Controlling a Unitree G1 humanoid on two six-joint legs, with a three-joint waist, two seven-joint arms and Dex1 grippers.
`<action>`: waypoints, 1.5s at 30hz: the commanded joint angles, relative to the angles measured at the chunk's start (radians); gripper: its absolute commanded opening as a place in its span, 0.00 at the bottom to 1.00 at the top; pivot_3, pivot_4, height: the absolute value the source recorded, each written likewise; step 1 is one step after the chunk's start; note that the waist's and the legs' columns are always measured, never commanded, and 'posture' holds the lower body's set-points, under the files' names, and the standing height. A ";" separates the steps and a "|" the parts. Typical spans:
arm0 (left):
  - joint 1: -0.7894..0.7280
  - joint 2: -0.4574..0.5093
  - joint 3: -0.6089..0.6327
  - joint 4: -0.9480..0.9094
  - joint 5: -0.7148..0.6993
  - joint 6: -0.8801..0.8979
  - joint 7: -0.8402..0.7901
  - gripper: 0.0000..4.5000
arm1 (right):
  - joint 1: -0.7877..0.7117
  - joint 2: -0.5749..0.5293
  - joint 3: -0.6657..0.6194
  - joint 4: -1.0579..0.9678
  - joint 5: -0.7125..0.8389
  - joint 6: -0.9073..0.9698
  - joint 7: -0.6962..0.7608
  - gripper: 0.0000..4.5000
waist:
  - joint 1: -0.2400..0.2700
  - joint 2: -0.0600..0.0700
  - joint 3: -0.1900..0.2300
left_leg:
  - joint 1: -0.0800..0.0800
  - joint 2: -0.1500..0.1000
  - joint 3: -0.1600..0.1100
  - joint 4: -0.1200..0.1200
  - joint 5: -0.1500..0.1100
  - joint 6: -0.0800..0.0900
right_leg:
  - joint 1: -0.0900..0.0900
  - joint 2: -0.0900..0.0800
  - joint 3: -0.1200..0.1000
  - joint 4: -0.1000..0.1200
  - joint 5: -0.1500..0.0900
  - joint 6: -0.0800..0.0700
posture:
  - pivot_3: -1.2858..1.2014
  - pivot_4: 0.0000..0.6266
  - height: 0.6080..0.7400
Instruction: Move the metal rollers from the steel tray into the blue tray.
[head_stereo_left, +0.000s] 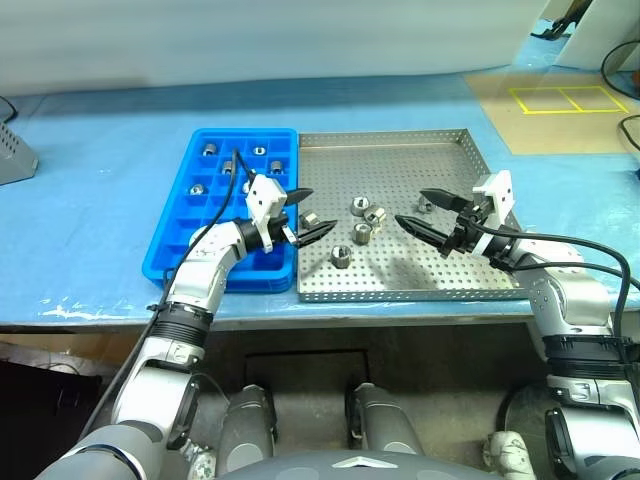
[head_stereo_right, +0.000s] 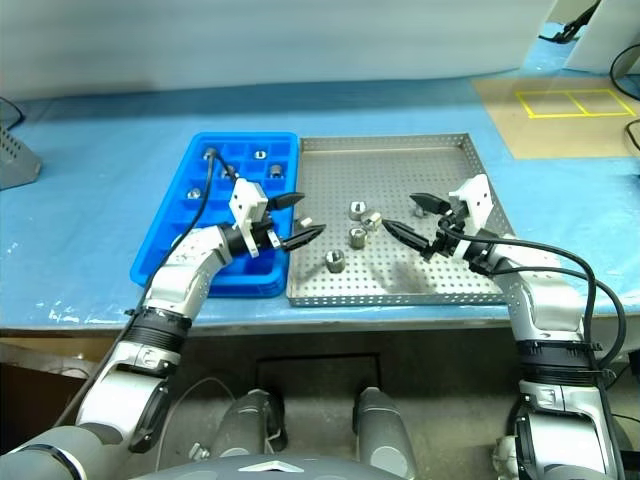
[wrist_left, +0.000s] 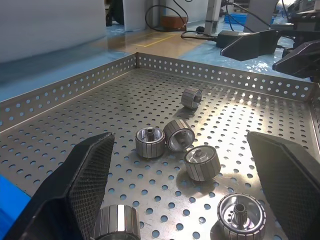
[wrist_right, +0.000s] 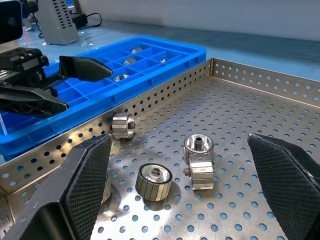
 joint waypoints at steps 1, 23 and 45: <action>-0.029 0.004 0.006 -0.008 0.001 -0.024 -0.001 1.00 | -0.008 -0.006 -0.025 -0.027 0.022 -0.011 -0.002 0.99 | 0.000 0.000 0.000 | 0.000 0.000 0.000 0.000 0.000 0.000 | 0.000 0.000 0.000 0.000 0.000 0.000 | 0.40 0.24 1.00; -0.541 0.098 -0.122 0.634 0.264 -0.168 -0.178 1.00 | 0.048 0.036 -0.031 -0.084 0.031 -0.017 -0.062 0.99 | 0.001 0.000 0.000 | 0.000 -0.001 0.000 0.001 0.000 0.000 | 0.000 0.000 0.000 0.000 0.000 0.000 | 0.38 0.24 1.00; -0.760 0.036 -0.285 0.978 0.592 -0.238 -0.285 1.00 | 0.201 0.080 -0.061 -0.189 0.043 -0.041 -0.170 0.99 | -0.009 -0.001 0.000 | -0.001 -0.001 0.000 0.000 0.000 0.000 | 0.000 -0.001 0.000 -0.002 0.000 0.000 | 0.33 0.24 1.00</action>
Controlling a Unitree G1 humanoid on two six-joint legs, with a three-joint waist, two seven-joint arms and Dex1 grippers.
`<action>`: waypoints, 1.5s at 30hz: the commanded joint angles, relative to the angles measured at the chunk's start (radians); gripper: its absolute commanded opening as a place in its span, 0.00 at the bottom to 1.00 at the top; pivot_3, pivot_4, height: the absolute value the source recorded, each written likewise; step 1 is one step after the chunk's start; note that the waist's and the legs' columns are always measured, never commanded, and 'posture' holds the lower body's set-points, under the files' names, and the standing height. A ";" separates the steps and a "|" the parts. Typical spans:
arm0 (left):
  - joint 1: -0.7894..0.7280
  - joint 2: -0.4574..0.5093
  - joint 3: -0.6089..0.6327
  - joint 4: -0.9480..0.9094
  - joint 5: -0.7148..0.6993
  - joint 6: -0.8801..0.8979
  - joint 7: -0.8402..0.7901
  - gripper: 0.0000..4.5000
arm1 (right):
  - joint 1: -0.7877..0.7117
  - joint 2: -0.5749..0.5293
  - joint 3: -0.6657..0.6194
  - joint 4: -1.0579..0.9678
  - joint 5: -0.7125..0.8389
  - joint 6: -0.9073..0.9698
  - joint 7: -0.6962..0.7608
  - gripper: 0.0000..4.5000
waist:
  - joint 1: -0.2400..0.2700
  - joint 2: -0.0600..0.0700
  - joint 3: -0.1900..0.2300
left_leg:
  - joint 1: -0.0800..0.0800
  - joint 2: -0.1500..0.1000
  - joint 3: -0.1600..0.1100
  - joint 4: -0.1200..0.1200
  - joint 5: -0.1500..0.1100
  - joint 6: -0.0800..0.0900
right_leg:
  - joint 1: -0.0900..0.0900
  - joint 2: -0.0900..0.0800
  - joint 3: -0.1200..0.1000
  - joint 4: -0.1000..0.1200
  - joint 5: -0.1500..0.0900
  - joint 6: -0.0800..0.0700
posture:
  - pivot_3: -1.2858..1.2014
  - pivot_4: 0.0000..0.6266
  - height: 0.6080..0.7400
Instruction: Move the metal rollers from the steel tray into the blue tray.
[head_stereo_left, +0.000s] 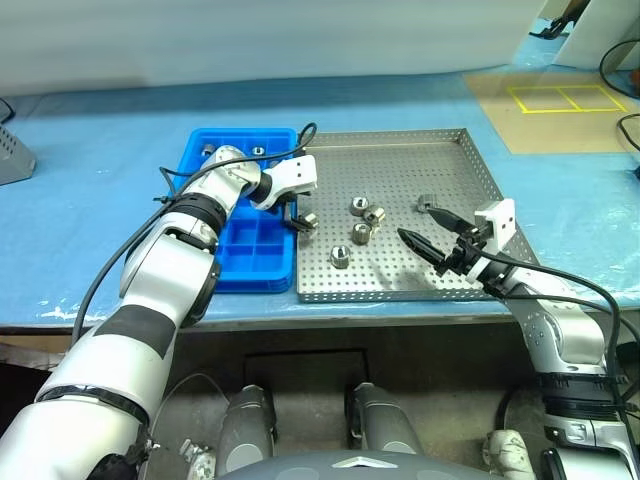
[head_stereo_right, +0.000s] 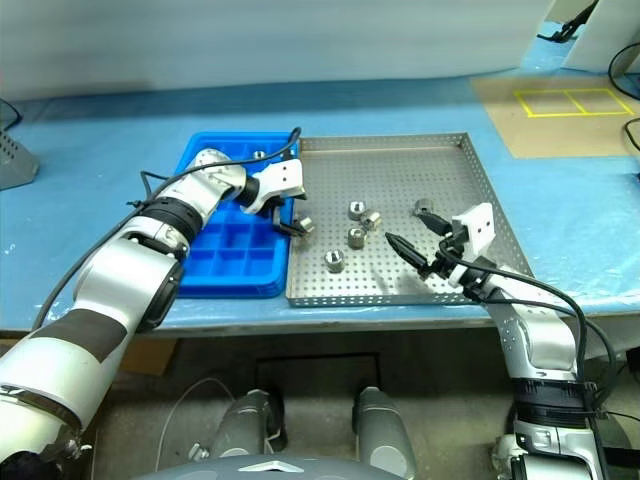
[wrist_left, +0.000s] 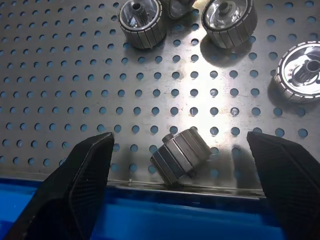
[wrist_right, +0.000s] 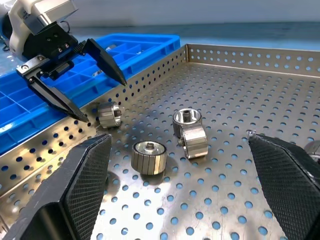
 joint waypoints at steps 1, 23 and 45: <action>-0.039 0.004 -0.043 0.015 0.066 -0.022 -0.009 1.00 | 0.005 0.002 -0.030 -0.054 0.021 -0.024 -0.011 0.99 | -0.005 0.000 0.000 | 0.000 0.000 0.000 0.000 0.000 0.000 | 0.000 0.000 0.000 0.000 0.000 0.000 | 0.33 0.24 1.00; -0.081 -0.023 -0.131 0.061 0.223 0.035 -0.003 0.36 | 0.091 0.006 -0.064 -0.168 0.076 -0.004 -0.066 1.00 | -0.078 0.000 0.000 | 0.000 0.000 -0.001 0.000 0.000 0.000 | 0.000 0.001 -0.001 -0.002 0.000 0.000 | 0.30 0.24 1.00; -0.035 0.002 0.409 -0.100 -0.225 0.129 0.482 0.36 | -0.014 -0.035 -0.028 -0.094 0.110 0.047 0.042 1.00 | -0.044 -0.001 0.001 | -0.006 -0.001 -0.004 0.002 -0.002 0.003 | -0.001 -0.001 -0.005 -0.003 0.000 0.000 | 0.37 0.24 1.00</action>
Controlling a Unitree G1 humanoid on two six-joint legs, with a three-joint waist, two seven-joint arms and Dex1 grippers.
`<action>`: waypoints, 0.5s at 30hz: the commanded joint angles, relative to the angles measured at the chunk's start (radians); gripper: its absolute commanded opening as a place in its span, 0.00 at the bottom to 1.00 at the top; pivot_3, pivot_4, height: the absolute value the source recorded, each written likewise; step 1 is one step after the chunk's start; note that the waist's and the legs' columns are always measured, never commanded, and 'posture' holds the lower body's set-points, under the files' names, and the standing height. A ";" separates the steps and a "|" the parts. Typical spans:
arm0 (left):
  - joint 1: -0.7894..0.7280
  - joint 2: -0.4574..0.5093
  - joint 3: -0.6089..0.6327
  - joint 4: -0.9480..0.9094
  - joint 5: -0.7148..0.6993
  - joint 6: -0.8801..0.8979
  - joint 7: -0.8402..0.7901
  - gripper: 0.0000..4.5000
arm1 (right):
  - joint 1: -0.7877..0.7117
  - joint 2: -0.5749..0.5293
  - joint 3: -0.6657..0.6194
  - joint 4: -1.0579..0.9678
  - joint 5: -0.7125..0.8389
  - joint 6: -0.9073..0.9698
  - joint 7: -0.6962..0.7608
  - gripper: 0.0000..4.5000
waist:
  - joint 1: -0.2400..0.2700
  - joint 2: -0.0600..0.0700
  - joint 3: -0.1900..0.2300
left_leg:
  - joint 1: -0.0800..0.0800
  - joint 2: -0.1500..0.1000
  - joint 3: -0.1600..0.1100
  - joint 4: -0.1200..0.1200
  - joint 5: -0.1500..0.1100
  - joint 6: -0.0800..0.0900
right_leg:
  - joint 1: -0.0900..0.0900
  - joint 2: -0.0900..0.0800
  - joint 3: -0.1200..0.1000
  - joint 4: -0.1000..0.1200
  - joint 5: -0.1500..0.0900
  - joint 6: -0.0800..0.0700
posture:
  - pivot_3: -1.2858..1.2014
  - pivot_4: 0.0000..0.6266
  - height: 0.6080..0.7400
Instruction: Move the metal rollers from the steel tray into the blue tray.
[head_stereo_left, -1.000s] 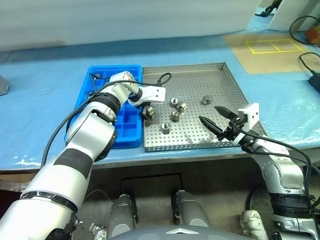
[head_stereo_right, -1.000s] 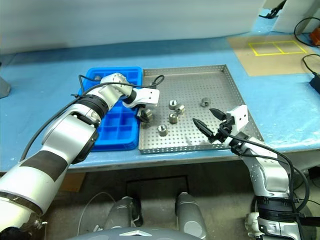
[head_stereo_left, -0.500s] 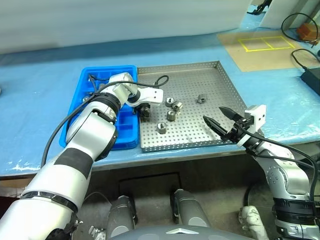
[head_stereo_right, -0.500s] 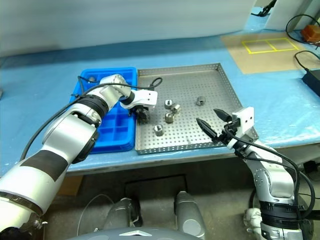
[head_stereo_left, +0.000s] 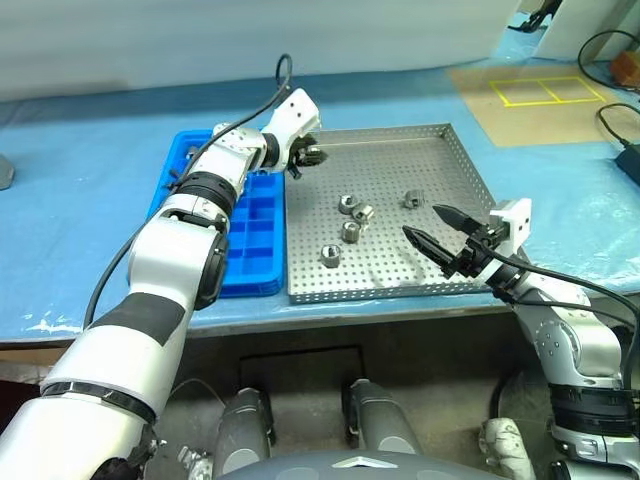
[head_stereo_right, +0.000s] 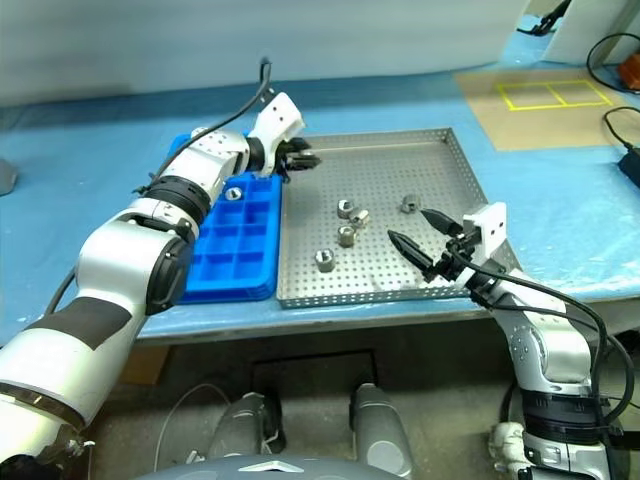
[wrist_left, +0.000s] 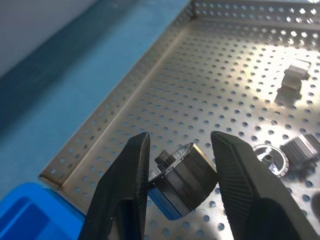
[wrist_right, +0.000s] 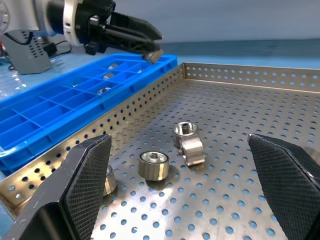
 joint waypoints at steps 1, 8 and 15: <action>0.054 0.035 0.080 -0.109 -0.084 -0.009 0.093 0.36 | -0.031 -0.021 0.003 0.003 0.025 0.009 0.035 1.00 | 0.003 0.000 0.000 | 0.000 0.000 0.000 0.000 0.000 0.000 | 0.000 0.000 0.000 0.000 0.000 0.000 | 0.37 0.24 1.00; 0.371 0.014 0.177 -0.654 -0.189 0.135 0.324 0.36 | -0.103 -0.050 0.019 0.018 0.057 0.049 0.120 1.00 | 0.029 0.000 0.001 | -0.001 0.001 -0.001 0.001 0.000 0.000 | -0.001 0.000 -0.001 0.001 0.000 0.000 | 0.41 0.24 1.00; 0.684 -0.042 0.179 -1.143 -0.209 0.298 0.486 0.36 | -0.183 -0.067 0.069 0.038 0.075 0.086 0.208 1.00 | 0.077 -0.001 0.001 | -0.001 0.002 -0.001 0.001 0.001 0.000 | 0.000 0.000 -0.002 0.002 0.000 0.000 | 0.45 0.24 1.00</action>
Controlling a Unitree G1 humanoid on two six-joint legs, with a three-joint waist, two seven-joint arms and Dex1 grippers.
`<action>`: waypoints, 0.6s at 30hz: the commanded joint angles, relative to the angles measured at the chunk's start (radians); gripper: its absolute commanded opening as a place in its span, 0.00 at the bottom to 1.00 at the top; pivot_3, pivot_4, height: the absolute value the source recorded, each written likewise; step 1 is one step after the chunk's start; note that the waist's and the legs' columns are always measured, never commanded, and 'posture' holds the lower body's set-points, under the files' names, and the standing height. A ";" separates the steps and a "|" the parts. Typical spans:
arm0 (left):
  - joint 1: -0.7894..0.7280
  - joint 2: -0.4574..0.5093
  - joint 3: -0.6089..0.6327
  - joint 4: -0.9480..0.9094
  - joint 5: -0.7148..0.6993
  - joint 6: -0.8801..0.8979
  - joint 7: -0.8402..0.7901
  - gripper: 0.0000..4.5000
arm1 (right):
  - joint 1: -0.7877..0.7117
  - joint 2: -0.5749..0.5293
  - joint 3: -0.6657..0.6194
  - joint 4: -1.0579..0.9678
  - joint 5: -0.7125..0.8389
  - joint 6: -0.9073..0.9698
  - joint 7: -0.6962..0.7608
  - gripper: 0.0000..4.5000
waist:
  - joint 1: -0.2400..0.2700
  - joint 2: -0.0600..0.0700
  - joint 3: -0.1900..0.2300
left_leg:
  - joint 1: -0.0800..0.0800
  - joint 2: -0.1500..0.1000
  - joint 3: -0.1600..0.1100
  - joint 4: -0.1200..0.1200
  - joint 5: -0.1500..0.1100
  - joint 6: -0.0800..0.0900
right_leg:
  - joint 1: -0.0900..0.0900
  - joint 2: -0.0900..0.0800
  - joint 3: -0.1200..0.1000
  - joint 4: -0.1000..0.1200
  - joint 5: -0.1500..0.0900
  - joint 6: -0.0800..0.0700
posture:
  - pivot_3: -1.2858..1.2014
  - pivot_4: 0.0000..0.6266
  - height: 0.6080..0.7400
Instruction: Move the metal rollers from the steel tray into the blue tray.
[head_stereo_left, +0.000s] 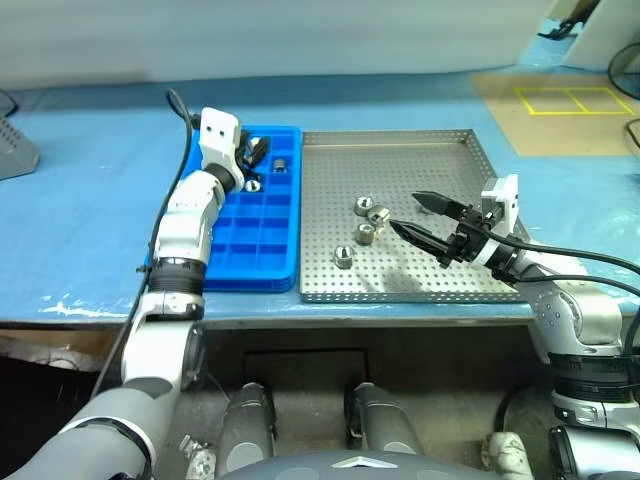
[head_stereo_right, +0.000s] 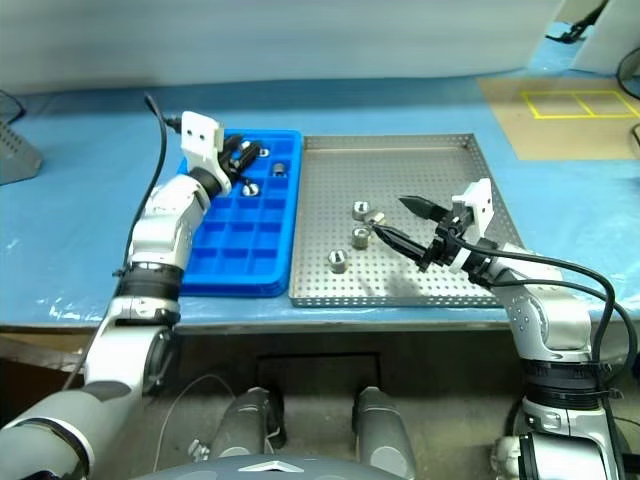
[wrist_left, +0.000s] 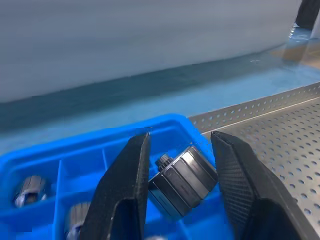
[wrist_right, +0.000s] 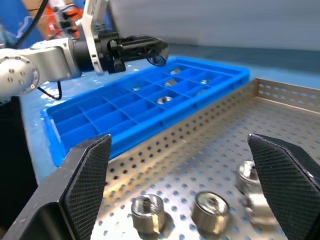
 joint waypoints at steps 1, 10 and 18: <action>0.061 -0.007 0.031 -0.180 0.005 0.035 0.124 0.36 | -0.034 -0.013 0.019 -0.025 0.037 0.014 0.051 1.00 | 0.012 0.000 0.000 | 0.000 0.000 0.000 0.000 0.000 0.000 | 0.000 0.000 0.000 0.000 0.000 0.000 | 0.45 0.24 1.00; 0.289 -0.018 0.086 -0.349 0.020 0.101 0.326 0.36 | -0.054 -0.007 0.079 -0.065 0.046 0.032 0.110 1.00 | 0.026 0.000 0.000 | 0.001 0.000 0.000 -0.001 0.000 -0.001 | 0.001 0.000 0.000 0.000 0.000 0.000 | 0.48 0.24 1.00; 0.389 -0.008 0.102 -0.397 0.000 0.194 0.373 0.36 | -0.086 -0.007 0.102 -0.046 0.044 0.046 0.123 1.00 | 0.040 0.000 0.000 | 0.002 0.000 -0.002 -0.001 0.000 -0.006 | 0.001 0.000 0.000 0.000 0.000 0.000 | 0.49 0.24 1.00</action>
